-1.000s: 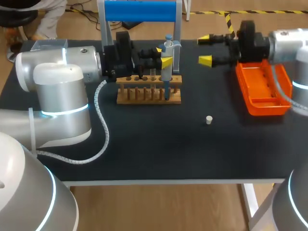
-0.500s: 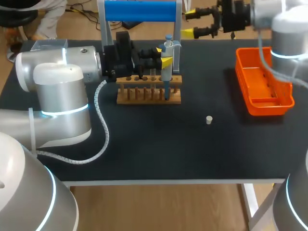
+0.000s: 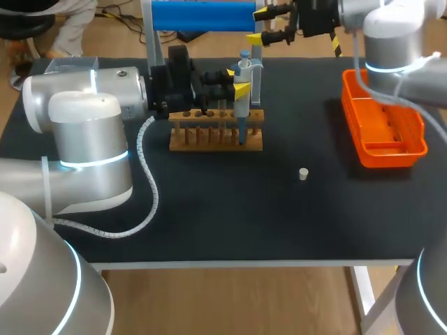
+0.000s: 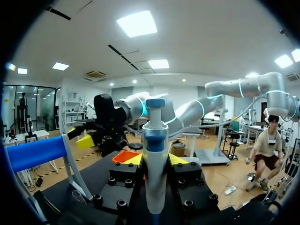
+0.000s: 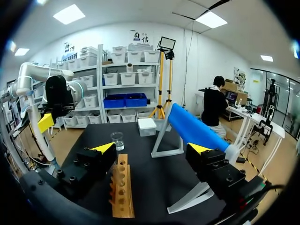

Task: Invert the test tube, pick up the pipette, mount the tip to pipette, aspirate from beaker and dispense into the tube, eject the tip, return the pipette, and cap with the stopper.

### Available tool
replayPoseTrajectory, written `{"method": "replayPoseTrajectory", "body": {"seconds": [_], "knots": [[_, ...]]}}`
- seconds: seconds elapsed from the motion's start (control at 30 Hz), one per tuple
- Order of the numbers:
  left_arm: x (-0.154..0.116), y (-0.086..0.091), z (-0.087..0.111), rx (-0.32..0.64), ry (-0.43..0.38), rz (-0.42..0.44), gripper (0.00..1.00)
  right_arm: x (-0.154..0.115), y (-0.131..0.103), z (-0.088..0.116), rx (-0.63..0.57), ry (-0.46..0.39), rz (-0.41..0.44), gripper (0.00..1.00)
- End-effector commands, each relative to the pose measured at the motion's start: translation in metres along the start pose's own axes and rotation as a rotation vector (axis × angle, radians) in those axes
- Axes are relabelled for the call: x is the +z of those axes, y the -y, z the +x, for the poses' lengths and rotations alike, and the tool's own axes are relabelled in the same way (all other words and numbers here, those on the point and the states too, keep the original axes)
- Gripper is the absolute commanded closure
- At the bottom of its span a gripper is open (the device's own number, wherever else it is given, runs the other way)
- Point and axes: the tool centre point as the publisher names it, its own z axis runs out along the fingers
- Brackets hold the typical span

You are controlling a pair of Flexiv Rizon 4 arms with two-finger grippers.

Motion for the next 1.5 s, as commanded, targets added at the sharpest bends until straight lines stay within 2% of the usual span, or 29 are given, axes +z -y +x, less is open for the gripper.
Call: {"method": "replayPoseTrajectory", "body": {"seconds": [0.03,0.83,1.23,1.33,1.5], "knots": [[0.001,-0.001,0.001,0.002,0.004,0.005,1.0,0.001,0.0,-0.001,-0.001,-0.002,-0.003,0.0],[0.001,-0.001,0.001,0.002,0.004,0.005,1.0,0.001,0.0,-0.001,-0.001,-0.002,-0.003,0.0],[-0.095,-0.006,-0.043,-0.059,0.233,-0.05,1.0,0.001,0.0,-0.001,-0.001,-0.002,-0.003,0.0],[-0.115,-0.003,-0.063,-0.068,0.276,-0.068,1.0,0.001,0.0,-0.001,-0.001,-0.002,-0.003,0.0],[-0.132,0.008,-0.098,-0.094,0.352,-0.12,1.0,0.001,0.0,-0.001,-0.001,-0.002,-0.003,0.0]]}}
